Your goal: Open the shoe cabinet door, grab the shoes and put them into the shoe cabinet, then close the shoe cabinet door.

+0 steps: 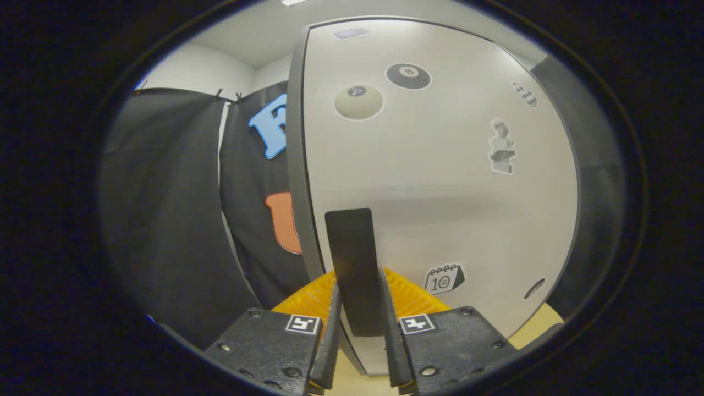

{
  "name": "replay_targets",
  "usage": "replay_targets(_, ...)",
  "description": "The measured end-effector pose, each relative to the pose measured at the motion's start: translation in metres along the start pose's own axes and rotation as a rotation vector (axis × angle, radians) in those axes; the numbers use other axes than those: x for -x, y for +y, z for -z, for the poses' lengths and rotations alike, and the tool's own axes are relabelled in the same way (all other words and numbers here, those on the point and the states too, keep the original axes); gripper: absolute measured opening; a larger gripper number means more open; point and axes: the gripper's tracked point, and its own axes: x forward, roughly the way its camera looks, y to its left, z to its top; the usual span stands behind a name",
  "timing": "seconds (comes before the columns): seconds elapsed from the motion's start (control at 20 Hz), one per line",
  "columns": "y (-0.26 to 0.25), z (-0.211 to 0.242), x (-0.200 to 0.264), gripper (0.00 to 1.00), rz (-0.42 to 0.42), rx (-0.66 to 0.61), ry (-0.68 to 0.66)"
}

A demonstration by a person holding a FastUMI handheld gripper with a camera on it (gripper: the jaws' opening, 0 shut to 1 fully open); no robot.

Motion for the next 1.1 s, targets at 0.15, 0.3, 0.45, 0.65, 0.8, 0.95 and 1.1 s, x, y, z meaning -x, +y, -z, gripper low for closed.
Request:
replay_targets(0.15,-0.001,0.002,0.003,0.30,0.007,0.042,0.005)
replay_targets(0.3,-0.001,0.002,0.011,0.27,-0.035,0.037,0.025)
replay_targets(0.45,-0.001,0.003,0.023,0.27,-0.066,0.053,0.038)
replay_targets(0.65,0.000,0.001,0.046,0.25,-0.122,0.047,0.026)
replay_targets(0.8,0.000,-0.001,0.062,0.23,-0.197,0.041,0.036)
replay_targets(0.95,-0.005,-0.001,0.077,0.23,-0.253,0.056,0.029)
replay_targets(1.1,-0.010,0.000,0.085,0.22,-0.301,0.050,0.027)
